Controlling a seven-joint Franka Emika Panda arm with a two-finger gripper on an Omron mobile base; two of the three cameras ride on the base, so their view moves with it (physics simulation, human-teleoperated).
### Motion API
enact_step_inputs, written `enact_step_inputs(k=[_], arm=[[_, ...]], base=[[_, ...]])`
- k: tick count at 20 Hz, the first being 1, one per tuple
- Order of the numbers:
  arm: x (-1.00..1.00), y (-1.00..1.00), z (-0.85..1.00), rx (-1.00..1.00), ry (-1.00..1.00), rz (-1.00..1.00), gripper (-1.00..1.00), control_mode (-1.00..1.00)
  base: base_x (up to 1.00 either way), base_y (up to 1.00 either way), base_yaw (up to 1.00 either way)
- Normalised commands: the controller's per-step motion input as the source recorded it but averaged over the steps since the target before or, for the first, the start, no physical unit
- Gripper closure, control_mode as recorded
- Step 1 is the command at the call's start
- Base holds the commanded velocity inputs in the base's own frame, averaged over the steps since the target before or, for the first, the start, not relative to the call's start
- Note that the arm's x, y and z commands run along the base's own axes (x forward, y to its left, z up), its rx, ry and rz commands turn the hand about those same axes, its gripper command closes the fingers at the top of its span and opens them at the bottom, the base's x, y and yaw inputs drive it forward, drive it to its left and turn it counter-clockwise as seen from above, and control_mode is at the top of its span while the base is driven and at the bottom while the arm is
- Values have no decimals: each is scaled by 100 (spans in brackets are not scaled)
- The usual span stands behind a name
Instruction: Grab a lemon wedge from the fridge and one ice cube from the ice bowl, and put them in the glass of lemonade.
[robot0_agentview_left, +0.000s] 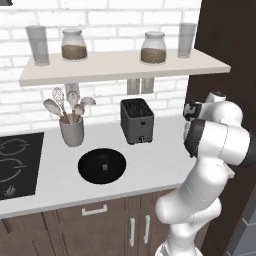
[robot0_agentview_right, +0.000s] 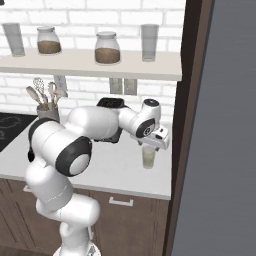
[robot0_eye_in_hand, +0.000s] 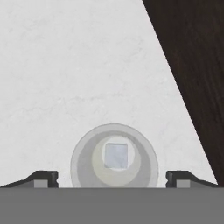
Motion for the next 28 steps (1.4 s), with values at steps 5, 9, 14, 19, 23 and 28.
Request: enact_step_inputs(k=[5,9,14,19,23,28], arm=[[0,0,23,7,-12,0,-100,-100],[0,0,22,5,-4,0,-100,-100],[-12,6,25,3,-8,0,-100,-100],[-33,32,33,1,-14,1,-100,-100],[-32,51,29,0,-12,2,-100,-100],[-23,93,26,-3,-2,0,-100,-100]], base=[[0,0,0],[0,0,0],[0,0,0],[0,0,0],[0,0,0],[0,0,0]])
